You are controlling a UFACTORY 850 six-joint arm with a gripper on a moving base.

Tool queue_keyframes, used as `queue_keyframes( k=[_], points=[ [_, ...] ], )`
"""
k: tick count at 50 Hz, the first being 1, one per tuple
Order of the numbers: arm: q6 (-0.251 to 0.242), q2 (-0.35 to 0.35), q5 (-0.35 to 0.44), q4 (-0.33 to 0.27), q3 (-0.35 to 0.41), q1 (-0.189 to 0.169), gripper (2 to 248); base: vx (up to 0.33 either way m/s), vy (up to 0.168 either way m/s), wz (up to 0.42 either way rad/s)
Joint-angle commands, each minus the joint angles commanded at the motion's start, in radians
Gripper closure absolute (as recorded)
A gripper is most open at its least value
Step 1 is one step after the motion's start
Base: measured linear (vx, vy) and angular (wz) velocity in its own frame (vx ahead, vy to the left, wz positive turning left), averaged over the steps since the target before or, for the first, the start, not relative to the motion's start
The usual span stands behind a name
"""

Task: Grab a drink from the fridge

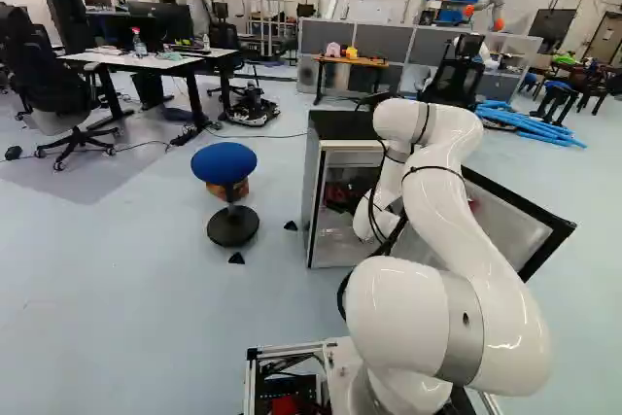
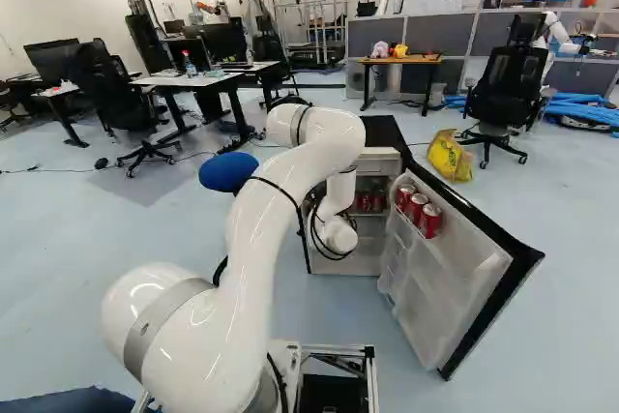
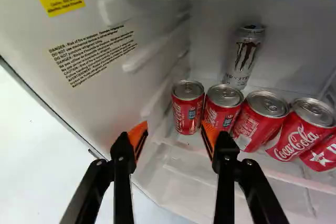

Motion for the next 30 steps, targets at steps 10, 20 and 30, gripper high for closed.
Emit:
queue_keyframes(
  k=[10, 20, 30],
  points=[
    [0.0, -0.009, 0.0, 0.0, -0.019, 0.0, 93, 0.0, 0.0, 0.0],
    [0.0, -0.018, 0.0, 0.0, -0.039, 0.004, 93, 0.0, 0.0, 0.0],
    [0.0, -0.028, 0.0, 0.0, -0.06, 0.008, 93, 0.0, 0.0, 0.0]
  ],
)
